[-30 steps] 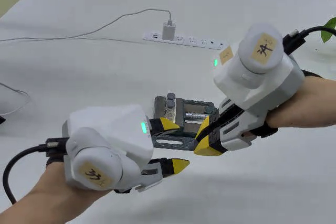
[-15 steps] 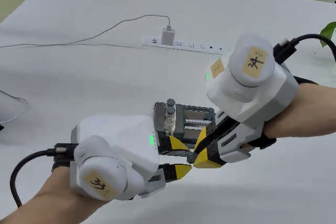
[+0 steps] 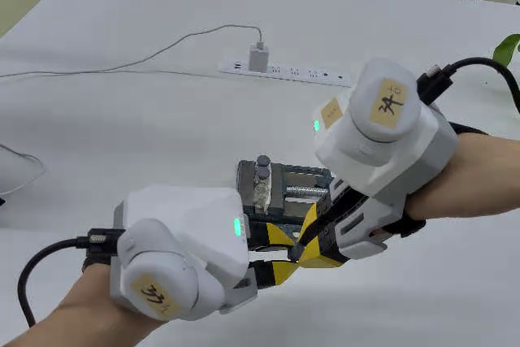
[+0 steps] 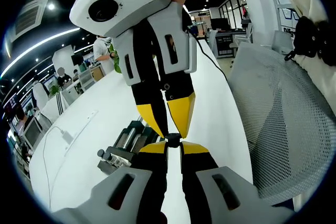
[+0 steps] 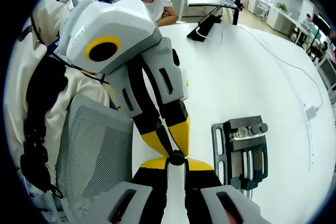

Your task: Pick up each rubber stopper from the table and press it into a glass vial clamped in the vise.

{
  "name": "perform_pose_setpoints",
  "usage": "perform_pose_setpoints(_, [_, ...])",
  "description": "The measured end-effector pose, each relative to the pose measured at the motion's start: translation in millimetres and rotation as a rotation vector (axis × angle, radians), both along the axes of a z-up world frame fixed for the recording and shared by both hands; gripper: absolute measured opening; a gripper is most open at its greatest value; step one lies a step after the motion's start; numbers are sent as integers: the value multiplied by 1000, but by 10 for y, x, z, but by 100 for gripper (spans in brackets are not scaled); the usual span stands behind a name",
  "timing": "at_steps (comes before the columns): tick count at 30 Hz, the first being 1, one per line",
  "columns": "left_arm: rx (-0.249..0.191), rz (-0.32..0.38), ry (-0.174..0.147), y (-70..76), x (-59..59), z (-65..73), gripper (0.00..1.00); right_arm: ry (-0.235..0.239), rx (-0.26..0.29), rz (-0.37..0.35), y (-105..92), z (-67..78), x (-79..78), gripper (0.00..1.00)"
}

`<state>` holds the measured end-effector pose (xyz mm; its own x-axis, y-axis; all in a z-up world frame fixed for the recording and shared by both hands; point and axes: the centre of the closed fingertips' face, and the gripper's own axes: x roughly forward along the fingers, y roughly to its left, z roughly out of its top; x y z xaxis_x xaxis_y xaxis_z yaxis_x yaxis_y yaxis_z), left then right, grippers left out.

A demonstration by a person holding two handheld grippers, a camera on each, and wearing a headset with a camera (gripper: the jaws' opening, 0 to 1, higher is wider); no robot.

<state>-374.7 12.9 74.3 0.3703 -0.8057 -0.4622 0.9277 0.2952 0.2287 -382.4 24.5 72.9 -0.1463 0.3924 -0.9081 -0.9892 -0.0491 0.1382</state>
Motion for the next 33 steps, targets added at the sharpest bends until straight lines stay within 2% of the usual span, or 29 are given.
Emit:
perform_pose_setpoints(6, [-15,19,20,16,1,-4,4,0,10,5,13,-4,-3,7])
perform_pose_setpoints(12, [-60,44,50,22,5,14,4,-2,22,12,12,10,-2,7])
perform_pose_setpoints(18, [-74,58,59,27,-1,14,3,-29,35,70,-6,14,-21,8])
perform_pose_setpoints(20, [-84,69,66,47,11,16,3,-45,51,74,1,35,-1,14])
perform_pose_setpoints(22, [-107,88,84,74,32,20,3,-84,91,108,35,73,36,25])
perform_pose_setpoints(23, [-117,95,90,84,38,25,3,-95,94,109,23,82,52,27])
perform_pose_setpoints(25, [-139,112,99,104,59,41,3,-90,93,97,-9,98,65,21])
perform_pose_setpoints(27, [-162,126,114,117,72,57,3,-97,137,94,26,136,79,19])
perform_pose_setpoints(28, [-170,129,120,123,75,61,3,-100,140,93,18,146,82,19])
perform_pose_setpoints(33, [-211,142,144,129,67,93,3,-133,205,145,60,222,61,15])
